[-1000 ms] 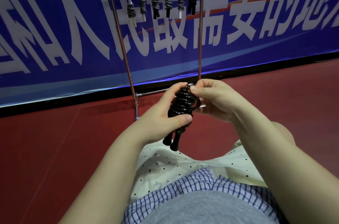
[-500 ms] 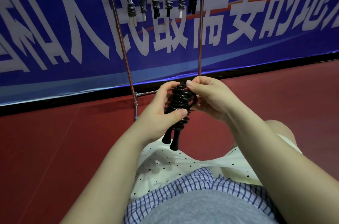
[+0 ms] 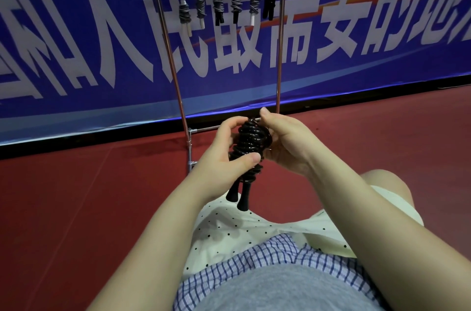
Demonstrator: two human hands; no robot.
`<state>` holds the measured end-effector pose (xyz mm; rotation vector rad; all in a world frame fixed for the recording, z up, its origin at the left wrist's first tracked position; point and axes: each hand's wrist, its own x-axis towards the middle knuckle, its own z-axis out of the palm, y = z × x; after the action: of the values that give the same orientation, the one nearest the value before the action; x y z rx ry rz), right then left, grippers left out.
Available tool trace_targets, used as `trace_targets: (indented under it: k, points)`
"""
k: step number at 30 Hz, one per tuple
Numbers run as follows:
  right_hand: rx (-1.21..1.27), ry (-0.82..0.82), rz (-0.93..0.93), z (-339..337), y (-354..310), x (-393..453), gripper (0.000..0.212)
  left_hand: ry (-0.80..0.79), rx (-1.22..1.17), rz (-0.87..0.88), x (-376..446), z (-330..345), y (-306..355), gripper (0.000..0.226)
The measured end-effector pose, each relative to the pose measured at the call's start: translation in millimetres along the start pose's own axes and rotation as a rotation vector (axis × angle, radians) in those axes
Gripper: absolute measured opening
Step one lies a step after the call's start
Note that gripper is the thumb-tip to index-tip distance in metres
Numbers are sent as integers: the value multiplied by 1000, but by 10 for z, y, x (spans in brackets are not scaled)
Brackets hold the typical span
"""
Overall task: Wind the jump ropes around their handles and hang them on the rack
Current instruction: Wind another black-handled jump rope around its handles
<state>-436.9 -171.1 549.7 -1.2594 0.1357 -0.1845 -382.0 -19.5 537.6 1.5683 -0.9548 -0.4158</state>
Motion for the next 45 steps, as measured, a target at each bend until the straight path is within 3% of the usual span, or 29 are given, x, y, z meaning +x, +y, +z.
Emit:
trace_targets:
  k: [3,8,12,23,28,33,39,42,45]
  points:
    - [-7,-16,-38,-62,1,-43,11,65,-54,-30,5,-10,3,46]
    - [11,22,-190,-41,30,-33,6,65,-60,-21,17,-17,46,44]
    - [-57,129,-275,3,20,-19,18,66,-73,-4,25,-35,48,44]
    - [67,78,-192,-44,38,-38,13,-75,47,29,27,-41,161,50]
    - [72,58,-158,-72,23,42,33,-186,-71,14,3,103,99,57]
    - [-96,-15,-8,-247,-37,225,53,-47,-18,6,104,118,-107,55]
    - [-205,-123,-2,-450,-81,469,32,7,59,-33,405,-54,-117,59]
    - [-293,-112,-31,-476,-241,702,29,28,151,-89,661,-121,-76,65]
    - [-321,-73,-50,-488,-428,944,12,41,162,-132,943,-220,-24,71]
